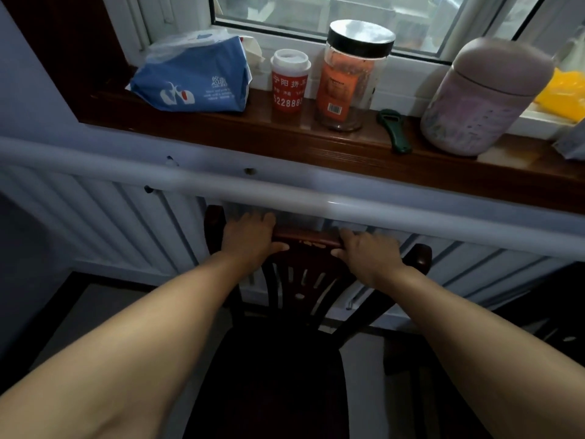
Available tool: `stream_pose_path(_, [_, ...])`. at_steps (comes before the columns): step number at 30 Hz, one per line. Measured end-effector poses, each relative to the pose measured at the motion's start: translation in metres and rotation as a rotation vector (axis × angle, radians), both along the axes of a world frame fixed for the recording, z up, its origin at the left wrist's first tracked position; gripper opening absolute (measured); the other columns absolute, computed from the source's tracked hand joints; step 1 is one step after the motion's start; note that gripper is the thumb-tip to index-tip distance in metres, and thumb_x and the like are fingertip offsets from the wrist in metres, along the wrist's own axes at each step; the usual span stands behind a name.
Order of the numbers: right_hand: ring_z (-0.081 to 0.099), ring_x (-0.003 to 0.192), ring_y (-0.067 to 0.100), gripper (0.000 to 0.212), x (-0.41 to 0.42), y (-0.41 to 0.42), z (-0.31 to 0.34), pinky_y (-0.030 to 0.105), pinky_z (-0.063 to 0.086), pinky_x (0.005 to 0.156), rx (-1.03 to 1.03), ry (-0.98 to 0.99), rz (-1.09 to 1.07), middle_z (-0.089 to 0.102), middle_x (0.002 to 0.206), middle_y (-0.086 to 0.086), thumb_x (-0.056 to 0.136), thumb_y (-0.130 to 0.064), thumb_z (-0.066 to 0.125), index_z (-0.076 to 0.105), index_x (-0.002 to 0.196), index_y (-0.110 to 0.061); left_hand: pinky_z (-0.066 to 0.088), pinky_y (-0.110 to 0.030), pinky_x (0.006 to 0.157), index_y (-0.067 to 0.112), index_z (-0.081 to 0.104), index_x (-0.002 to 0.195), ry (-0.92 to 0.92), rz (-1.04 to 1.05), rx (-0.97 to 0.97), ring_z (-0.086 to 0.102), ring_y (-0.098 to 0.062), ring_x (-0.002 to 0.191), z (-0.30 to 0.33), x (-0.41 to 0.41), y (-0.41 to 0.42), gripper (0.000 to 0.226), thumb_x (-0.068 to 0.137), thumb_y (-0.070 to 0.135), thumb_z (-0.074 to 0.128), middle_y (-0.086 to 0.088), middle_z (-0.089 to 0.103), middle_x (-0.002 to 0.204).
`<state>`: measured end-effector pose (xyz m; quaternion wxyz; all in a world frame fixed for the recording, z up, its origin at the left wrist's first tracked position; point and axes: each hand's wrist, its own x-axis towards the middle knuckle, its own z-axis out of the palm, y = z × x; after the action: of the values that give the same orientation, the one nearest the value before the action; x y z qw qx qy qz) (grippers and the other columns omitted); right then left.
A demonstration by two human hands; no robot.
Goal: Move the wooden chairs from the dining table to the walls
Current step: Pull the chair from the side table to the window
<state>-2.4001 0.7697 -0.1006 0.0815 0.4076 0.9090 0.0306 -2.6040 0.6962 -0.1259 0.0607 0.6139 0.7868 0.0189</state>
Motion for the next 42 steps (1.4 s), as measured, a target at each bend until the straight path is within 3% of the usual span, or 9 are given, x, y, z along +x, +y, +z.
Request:
stream_pose_path(4, [0.057,0.108,0.033,0.045,-0.002,-0.008,-0.002,0.035,0.036,0.069,-0.073,0.044,-0.083,0.058,0.124,0.014,0.098,-0.041,0.039,0.035,0.134,-0.013,0.036,-0.043,0.098,0.013,0.043,0.129,-0.059,0.041,-0.003,0.045,-0.031,0.121,0.001,0.002,-0.007,0.058,0.088,0.054,0.049,-0.013,0.051,0.133])
stream_pose_path(7, [0.045,0.121,0.034,0.057,-0.003,-0.018,0.0,0.042,0.041,0.09,-0.164,0.041,-0.147,0.044,0.135,0.017,0.094,-0.036,0.049,0.026,0.139,-0.012,0.036,-0.045,0.099,0.015,0.036,0.136,-0.082,0.05,-0.04,0.041,-0.031,0.126,0.009,0.002,-0.017,0.053,0.092,0.043,0.048,-0.013,0.045,0.137])
stream_pose_path(13, [0.012,0.141,0.037,0.084,-0.008,-0.04,0.013,0.047,0.019,0.114,-0.257,0.081,-0.102,0.01,0.155,0.016,0.086,-0.039,0.06,0.007,0.149,-0.019,0.037,-0.044,0.105,0.018,0.023,0.147,-0.118,0.04,-0.138,0.032,-0.029,0.135,0.035,0.002,-0.041,0.067,0.09,0.038,0.053,-0.01,0.032,0.149])
stream_pose_path(15, [0.008,0.142,0.037,0.085,-0.009,-0.051,0.019,0.046,0.018,0.114,-0.258,0.123,-0.053,0.008,0.155,0.017,0.085,-0.04,0.061,0.009,0.149,-0.018,0.038,-0.045,0.105,0.019,0.021,0.148,-0.16,0.072,-0.162,0.033,-0.028,0.134,0.044,0.005,-0.054,0.068,0.091,0.038,0.052,-0.008,0.03,0.15])
stream_pose_path(18, [0.017,0.137,0.038,0.082,-0.009,-0.064,0.027,0.046,0.025,0.11,-0.249,0.154,0.01,0.019,0.149,0.018,0.082,-0.042,0.064,0.02,0.145,-0.015,0.039,-0.045,0.106,0.018,0.019,0.149,-0.21,0.138,-0.193,0.035,-0.028,0.134,0.055,0.01,-0.077,0.069,0.091,0.04,0.051,-0.009,0.03,0.151])
stream_pose_path(25, [0.027,0.13,0.038,0.069,-0.031,-0.096,0.04,0.046,0.035,0.103,-0.306,0.051,0.135,0.028,0.142,0.019,0.082,-0.041,0.063,0.033,0.137,-0.013,0.04,-0.039,0.104,0.016,0.027,0.146,-0.278,0.301,-0.147,0.042,-0.028,0.13,0.072,0.022,-0.15,0.067,0.089,0.037,0.055,-0.012,0.04,0.146])
stream_pose_path(31, [0.03,0.128,0.038,0.069,-0.08,-0.163,0.045,0.048,0.037,0.102,-0.36,0.005,0.366,0.031,0.138,0.018,0.081,-0.039,0.065,0.034,0.136,-0.011,0.043,-0.035,0.098,0.013,0.038,0.138,-0.272,0.493,-0.17,0.047,-0.028,0.124,0.076,0.014,-0.248,0.057,0.089,0.035,0.056,-0.012,0.047,0.138])
stream_pose_path(38, [0.03,0.129,0.035,0.067,-0.137,-0.282,0.051,0.043,0.038,0.102,-0.428,-0.042,0.675,0.03,0.138,0.016,0.085,-0.035,0.063,0.031,0.137,-0.01,0.048,-0.035,0.088,0.019,0.034,0.139,-0.314,0.812,-0.166,0.052,-0.021,0.108,0.08,0.006,-0.394,0.057,0.089,0.039,0.054,-0.005,0.051,0.125])
stream_pose_path(42, [0.028,0.132,0.035,0.073,-0.157,-0.363,0.054,0.042,0.035,0.106,-0.401,-0.101,0.828,0.026,0.142,0.018,0.086,-0.04,0.062,0.026,0.141,-0.008,0.046,-0.037,0.094,0.021,0.029,0.143,-0.303,1.024,-0.142,0.048,-0.025,0.122,0.083,0.014,-0.484,0.063,0.089,0.039,0.055,-0.005,0.046,0.137])
